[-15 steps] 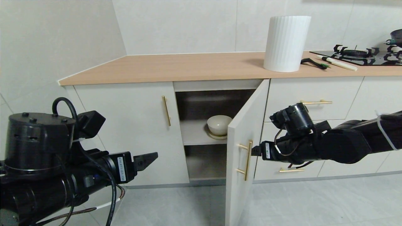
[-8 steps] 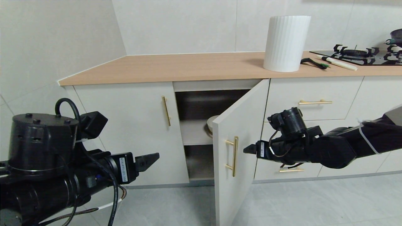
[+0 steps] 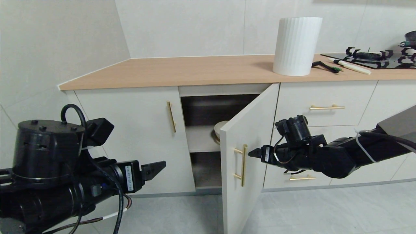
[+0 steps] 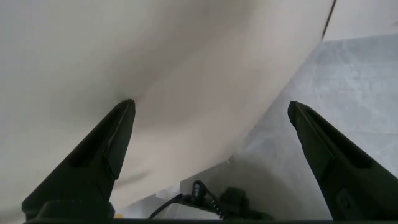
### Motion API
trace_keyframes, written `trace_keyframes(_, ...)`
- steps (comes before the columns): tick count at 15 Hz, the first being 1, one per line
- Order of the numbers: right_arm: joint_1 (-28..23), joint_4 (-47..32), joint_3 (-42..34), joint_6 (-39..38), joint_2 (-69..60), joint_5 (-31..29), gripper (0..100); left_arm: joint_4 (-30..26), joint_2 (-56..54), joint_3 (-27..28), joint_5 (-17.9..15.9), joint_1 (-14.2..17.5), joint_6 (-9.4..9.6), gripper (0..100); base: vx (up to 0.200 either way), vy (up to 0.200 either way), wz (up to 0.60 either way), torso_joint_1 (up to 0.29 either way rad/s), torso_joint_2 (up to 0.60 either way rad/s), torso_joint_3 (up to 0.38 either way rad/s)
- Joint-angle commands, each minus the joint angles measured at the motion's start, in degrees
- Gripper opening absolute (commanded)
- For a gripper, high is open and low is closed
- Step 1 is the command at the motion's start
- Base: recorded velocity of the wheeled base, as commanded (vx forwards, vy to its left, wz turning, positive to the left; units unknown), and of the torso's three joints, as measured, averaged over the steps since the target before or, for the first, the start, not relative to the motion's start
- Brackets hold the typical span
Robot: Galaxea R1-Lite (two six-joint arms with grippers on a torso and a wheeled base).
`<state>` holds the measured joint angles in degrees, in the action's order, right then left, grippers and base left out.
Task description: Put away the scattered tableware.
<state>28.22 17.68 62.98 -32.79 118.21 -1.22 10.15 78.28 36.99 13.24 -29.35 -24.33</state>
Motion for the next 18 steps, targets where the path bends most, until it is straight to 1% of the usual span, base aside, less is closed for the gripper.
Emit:
trace_keyframes(1,0.08,0.25,0.13,-0.25,0.26,-0.01,100,0.04,0.47,0.10,0.03,0.00,-0.01,100,0.200,0.000,0.00,-0.002,0.00,0.002)
trace_keyframes(4,0.26,0.25,0.13,-0.34,0.26,0.08,100,0.04,0.56,0.19,0.03,0.00,-0.10,100,0.200,0.000,0.00,0.005,0.01,-0.002)
trace_keyframes(8,1.84,0.87,0.30,-1.57,1.32,0.08,100,0.13,0.39,0.28,0.03,0.00,-0.10,100,0.000,0.000,0.00,0.000,0.00,0.000)
trace_keyframes(10,2.36,4.91,0.48,-3.95,2.90,0.08,100,0.13,0.21,0.28,0.03,0.00,-0.10,100,0.000,0.000,0.00,0.000,0.00,0.000)
trace_keyframes(12,2.80,10.89,0.48,-7.64,4.48,0.08,100,0.13,0.30,0.28,0.03,0.00,-0.19,100,0.000,0.000,0.00,0.000,0.00,0.000)
trace_keyframes(13,2.98,14.67,0.74,-8.60,6.15,-0.28,100,0.13,0.39,0.28,0.03,0.00,-0.19,100,0.000,0.000,0.00,0.000,0.00,0.000)
trace_keyframes(14,2.98,16.34,1.18,-8.78,7.21,-0.63,100,0.13,0.47,0.28,0.03,0.00,-0.19,100,0.000,0.000,0.00,0.000,0.00,0.000)
trace_keyframes(15,3.07,16.60,1.54,-9.04,7.56,-0.71,100,0.13,0.47,0.28,0.03,0.00,-0.19,100,0.000,0.000,0.00,0.000,0.00,0.000)
trace_keyframes(17,3.07,16.60,4.96,-12.91,9.67,-2.56,100,0.13,0.47,0.28,0.03,0.00,-0.19,100,0.000,0.000,0.00,0.000,0.00,0.000)
trace_keyframes(18,3.07,16.60,5.58,-13.17,10.11,-3.09,100,0.13,0.47,0.28,0.03,0.00,-0.19,100,0.000,0.000,0.00,0.000,0.00,0.000)
